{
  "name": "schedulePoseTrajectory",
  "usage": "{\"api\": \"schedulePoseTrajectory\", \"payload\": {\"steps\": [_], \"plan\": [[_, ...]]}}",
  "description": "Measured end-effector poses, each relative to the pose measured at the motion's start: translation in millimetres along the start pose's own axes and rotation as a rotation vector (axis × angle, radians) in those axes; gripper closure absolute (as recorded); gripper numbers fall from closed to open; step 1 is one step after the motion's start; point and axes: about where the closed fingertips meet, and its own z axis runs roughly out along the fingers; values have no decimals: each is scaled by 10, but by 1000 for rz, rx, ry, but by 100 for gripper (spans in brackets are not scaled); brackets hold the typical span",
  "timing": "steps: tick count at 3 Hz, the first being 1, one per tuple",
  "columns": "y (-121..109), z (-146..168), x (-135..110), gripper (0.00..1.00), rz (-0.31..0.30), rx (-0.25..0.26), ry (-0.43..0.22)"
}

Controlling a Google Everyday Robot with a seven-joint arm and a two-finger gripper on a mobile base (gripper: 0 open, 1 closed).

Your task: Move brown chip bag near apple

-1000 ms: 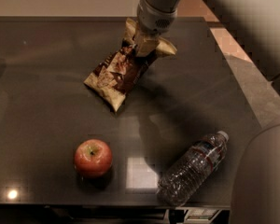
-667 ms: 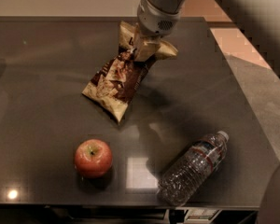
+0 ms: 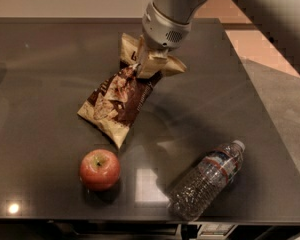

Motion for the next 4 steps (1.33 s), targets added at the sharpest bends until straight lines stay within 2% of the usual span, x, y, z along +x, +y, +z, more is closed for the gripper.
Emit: {"api": "schedulePoseTrajectory", "payload": {"steps": [1, 2, 4], "plan": [[107, -24, -53, 100, -5, -9, -20], [182, -45, -55, 82, -14, 0, -27], [162, -32, -83, 36, -17, 6, -29]]}}
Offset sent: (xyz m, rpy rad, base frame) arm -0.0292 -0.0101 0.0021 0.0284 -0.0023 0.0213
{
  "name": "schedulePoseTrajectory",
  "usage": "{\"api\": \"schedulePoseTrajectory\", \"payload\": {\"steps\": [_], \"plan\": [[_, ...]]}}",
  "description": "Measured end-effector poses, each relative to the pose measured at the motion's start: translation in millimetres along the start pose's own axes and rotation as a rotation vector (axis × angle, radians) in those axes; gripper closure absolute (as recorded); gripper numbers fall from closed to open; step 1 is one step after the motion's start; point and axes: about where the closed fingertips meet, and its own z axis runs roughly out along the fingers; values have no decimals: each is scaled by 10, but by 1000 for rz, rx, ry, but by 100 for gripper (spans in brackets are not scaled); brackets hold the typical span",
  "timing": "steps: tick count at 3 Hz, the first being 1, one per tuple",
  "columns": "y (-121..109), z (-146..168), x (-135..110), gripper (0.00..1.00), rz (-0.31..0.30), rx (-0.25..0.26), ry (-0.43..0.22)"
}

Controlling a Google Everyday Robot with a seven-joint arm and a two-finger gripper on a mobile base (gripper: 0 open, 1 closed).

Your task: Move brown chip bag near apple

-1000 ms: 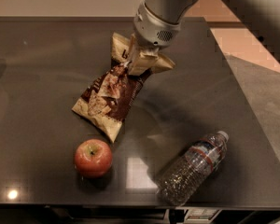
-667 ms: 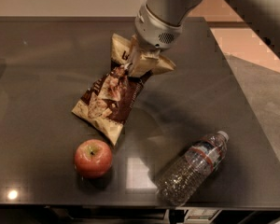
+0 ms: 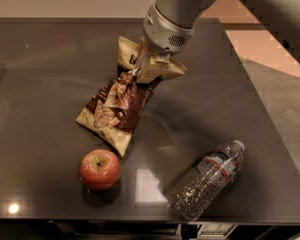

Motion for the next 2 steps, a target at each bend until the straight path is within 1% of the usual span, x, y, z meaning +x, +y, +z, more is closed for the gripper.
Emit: {"api": "schedulePoseTrajectory", "payload": {"steps": [1, 2], "plan": [[-8, 7, -16, 13, -2, 3, -1], [-14, 12, -29, 0, -4, 5, -2]]}}
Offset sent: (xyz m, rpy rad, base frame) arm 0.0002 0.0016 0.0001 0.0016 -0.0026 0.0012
